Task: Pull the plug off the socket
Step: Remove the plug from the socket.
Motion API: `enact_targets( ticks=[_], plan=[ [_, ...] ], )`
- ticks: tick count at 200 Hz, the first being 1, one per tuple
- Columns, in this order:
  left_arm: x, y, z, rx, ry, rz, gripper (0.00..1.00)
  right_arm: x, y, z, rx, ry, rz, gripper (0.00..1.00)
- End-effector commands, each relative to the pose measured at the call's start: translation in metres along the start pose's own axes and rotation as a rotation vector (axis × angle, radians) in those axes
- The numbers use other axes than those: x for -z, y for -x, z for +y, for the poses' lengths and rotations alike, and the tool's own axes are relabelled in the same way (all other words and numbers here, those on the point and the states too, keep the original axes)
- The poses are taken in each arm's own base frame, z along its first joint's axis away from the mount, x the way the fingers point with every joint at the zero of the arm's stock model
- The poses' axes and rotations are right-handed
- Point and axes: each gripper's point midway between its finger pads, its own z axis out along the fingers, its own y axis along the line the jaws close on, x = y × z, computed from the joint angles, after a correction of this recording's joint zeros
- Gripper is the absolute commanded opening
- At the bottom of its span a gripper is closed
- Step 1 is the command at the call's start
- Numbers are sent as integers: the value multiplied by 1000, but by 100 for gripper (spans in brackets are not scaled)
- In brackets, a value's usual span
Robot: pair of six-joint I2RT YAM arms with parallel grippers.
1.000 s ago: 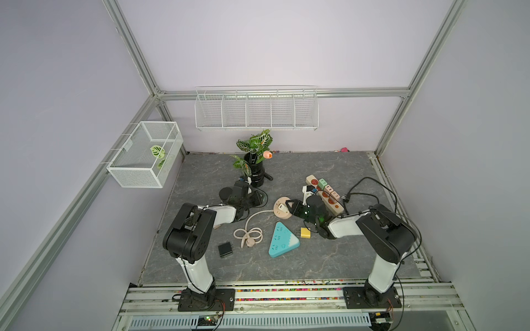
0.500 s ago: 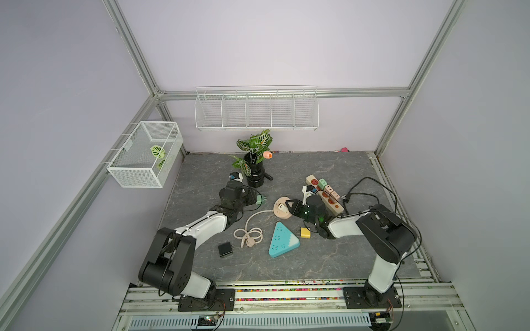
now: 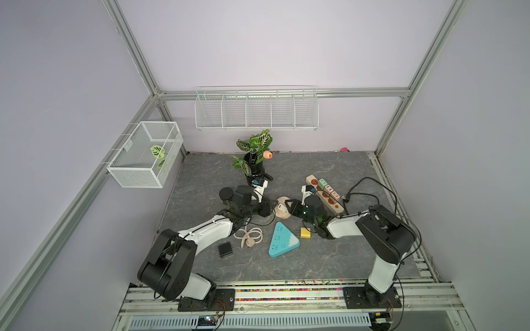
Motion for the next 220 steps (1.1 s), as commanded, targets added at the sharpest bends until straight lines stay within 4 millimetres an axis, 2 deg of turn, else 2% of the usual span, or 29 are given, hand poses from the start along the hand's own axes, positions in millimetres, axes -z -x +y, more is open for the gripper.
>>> enact_targets(
  ticks=[1, 42, 73, 136, 161, 179, 220],
  plan=[
    [-11, -3, -16, -70, -105, 16, 53, 3, -52, -50, 73, -178, 173, 0],
    [-32, -18, -7, -50, -104, 77, 52, 4, -52, -49, 78, -179, 176, 0],
    [-41, -18, -7, -42, -122, 79, 50, 3, -53, -48, 79, -177, 177, 0],
    [-46, -20, -11, -42, -141, 76, 30, 3, -54, -50, 84, -183, 178, 0],
    [-45, -22, -12, -38, -148, 79, 17, 2, -55, -51, 84, -182, 181, 0],
    [-42, -21, -14, -43, -158, 69, 0, 2, -57, -53, 86, -190, 184, 0],
    [-34, -16, -17, -41, -145, 65, 0, 2, -62, -64, 82, -215, 195, 0]
  ],
)
